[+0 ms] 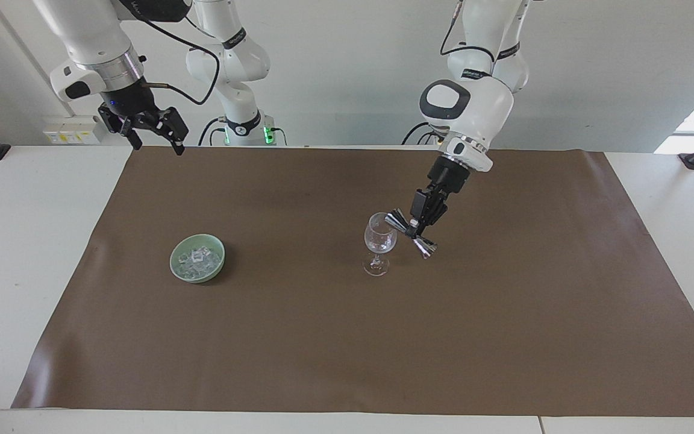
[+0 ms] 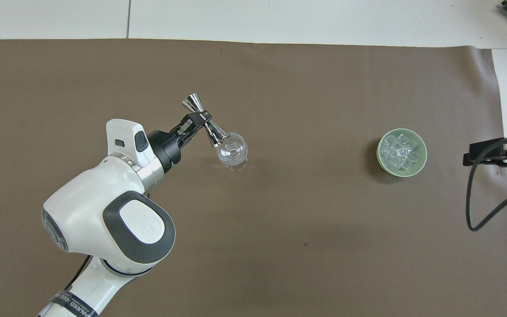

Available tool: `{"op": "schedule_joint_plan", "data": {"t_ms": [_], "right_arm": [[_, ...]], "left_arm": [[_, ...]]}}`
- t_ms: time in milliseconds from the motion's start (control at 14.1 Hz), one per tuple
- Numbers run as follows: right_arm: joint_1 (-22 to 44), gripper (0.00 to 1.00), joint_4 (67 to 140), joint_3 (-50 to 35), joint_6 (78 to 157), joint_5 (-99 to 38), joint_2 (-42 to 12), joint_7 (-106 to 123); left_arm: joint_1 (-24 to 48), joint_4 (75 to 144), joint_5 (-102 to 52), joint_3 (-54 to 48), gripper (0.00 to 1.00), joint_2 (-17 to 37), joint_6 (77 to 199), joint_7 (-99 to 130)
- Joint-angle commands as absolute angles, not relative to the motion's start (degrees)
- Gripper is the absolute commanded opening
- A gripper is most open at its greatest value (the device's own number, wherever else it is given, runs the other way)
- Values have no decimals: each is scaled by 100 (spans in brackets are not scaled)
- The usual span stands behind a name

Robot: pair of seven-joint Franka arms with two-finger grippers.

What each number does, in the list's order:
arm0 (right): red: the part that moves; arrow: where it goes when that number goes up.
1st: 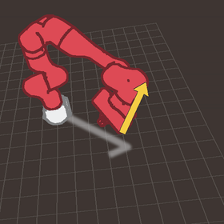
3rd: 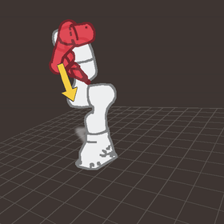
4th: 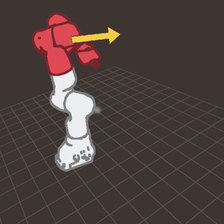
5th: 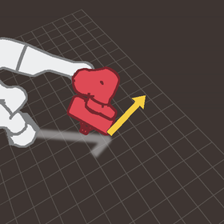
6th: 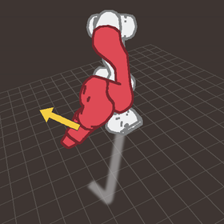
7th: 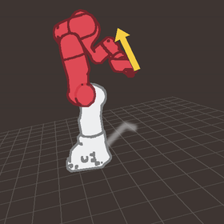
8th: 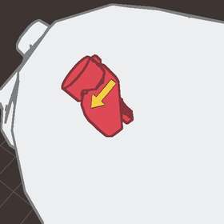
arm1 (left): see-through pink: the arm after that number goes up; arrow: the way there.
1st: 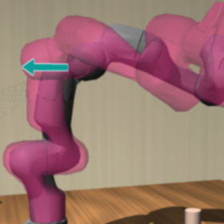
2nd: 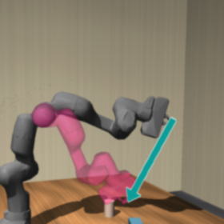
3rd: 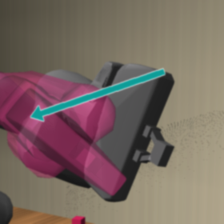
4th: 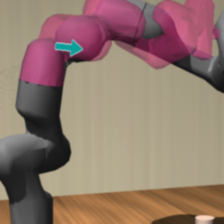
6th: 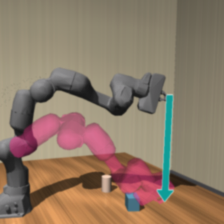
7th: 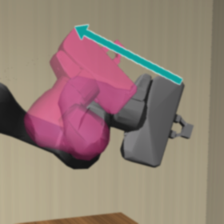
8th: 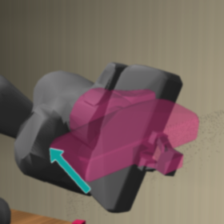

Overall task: Pour wine and add ice with both arms
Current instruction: 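Tilt the jigger over the wine glass with the left gripper to pour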

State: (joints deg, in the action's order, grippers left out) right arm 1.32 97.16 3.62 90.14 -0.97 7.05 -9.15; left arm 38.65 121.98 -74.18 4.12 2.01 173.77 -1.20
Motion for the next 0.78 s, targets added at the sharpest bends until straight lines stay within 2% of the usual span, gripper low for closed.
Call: {"op": "schedule_joint_plan", "data": {"t_ms": [0, 712], "right_arm": [[97, 100, 9861, 343, 9053, -158, 844, -905], [88, 100, 9861, 343, 9053, -158, 844, -905]], "left_arm": [[4043, 12322, -7339, 492, 0, 79, 17517, -272], [4096, 12235, -7339, 492, 0, 105, 17543, -439]]}}
